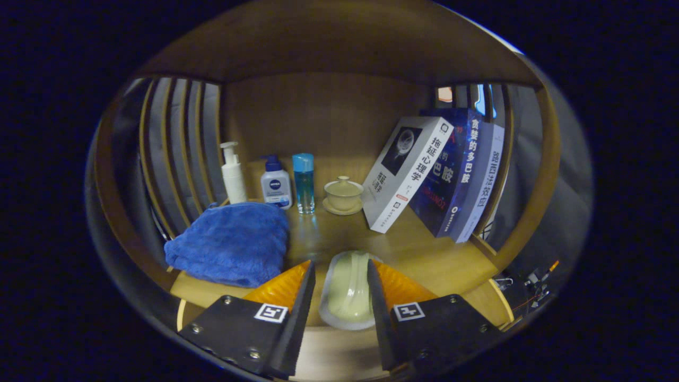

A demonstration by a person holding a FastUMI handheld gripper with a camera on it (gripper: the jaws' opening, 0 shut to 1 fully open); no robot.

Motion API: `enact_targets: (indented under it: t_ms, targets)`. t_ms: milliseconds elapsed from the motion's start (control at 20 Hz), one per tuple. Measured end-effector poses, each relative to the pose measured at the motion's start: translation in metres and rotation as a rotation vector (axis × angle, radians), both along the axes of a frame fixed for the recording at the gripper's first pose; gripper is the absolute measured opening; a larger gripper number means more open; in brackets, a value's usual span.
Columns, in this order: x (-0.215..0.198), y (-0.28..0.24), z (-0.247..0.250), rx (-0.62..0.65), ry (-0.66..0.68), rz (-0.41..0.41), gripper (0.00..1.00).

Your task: Pull open the drawer, take out the items inside it, and place them on the countertop above the cabinet.

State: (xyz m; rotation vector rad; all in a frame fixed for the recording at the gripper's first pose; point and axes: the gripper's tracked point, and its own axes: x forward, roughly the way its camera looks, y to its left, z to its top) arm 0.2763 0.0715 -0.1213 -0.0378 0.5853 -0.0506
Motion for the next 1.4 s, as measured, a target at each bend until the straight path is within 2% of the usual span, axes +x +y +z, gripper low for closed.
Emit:
enact_targets:
  t_ms: [350,600,800,850,1100,1400]
  targets:
    - [-0.092,-0.011,0.034,0.046,-0.201,0.005,0.59]
    - [-0.163,-0.03,0.034,0.008,-0.282,-0.018,0.76]
    - [-0.208,-0.028,0.015,-0.009,-0.28,0.022,0.9]
    - [-0.217,-0.03,0.008,-0.005,-0.275,0.018,0.9]
    - [-0.241,-0.035,-0.042,0.076,-0.208,-0.004,0.9]
    - [-0.221,-0.033,-0.062,0.168,-0.192,0.035,0.9]
